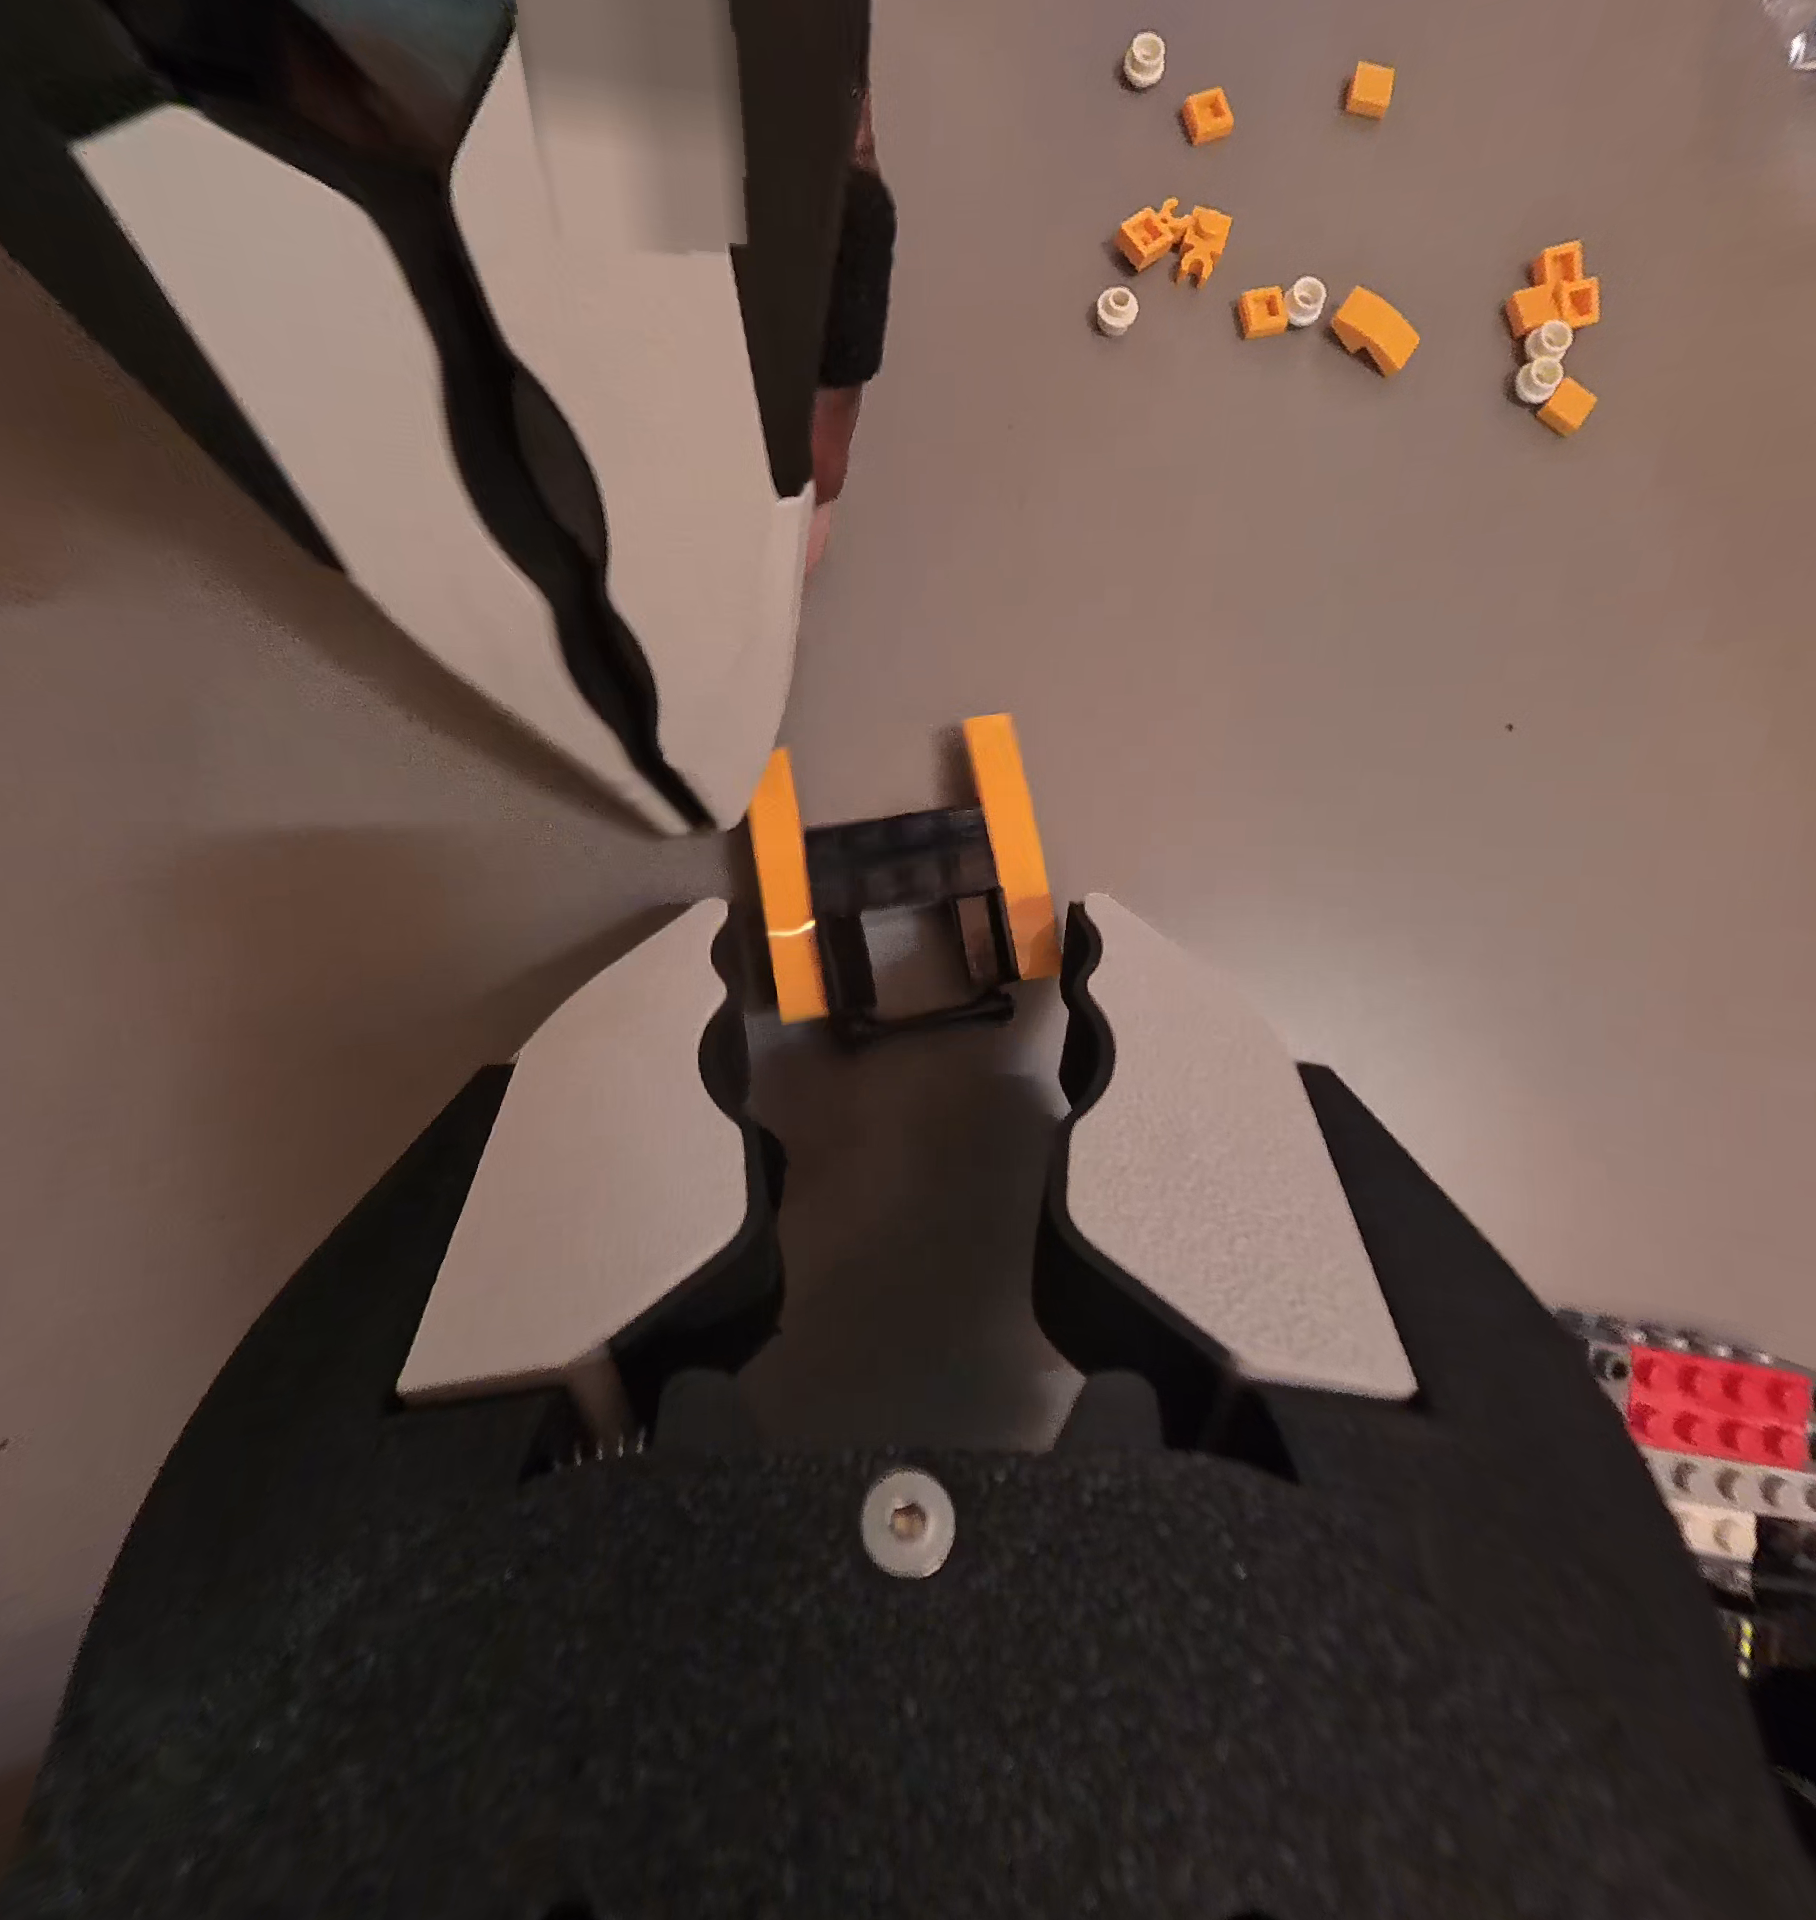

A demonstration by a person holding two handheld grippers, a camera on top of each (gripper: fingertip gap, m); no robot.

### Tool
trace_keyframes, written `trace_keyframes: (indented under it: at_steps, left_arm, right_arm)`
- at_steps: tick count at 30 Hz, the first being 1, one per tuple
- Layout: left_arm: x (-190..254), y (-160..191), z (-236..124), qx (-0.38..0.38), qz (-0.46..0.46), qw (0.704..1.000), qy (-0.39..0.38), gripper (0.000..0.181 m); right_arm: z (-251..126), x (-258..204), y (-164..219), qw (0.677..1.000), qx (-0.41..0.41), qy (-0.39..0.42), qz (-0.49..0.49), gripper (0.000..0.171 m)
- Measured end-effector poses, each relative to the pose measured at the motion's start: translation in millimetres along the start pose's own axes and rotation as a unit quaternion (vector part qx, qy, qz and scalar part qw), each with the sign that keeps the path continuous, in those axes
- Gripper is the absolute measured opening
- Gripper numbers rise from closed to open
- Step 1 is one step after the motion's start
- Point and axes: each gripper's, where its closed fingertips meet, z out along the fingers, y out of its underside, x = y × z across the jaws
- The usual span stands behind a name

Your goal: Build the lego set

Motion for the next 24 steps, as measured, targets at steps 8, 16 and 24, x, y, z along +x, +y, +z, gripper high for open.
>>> trace_keyframes:
  at_steps: [8,16,24]
  left_arm:
    - [-24,14,1,-0.035,-0.011,0.997,-0.067,0.001]
    - [-55,21,-10,-0.015,-0.072,0.989,-0.127,0.006]
    - [-53,11,-16,0.026,-0.132,0.987,-0.091,0.017]
  right_arm:
    - [-10,3,12,0.999,-0.031,0.01,0.013,0.04]
    - [-21,-20,3,0.998,-0.007,-0.054,0.008,0.016]
    - [-28,12,1,0.999,0.037,0.005,0.005,0.062]
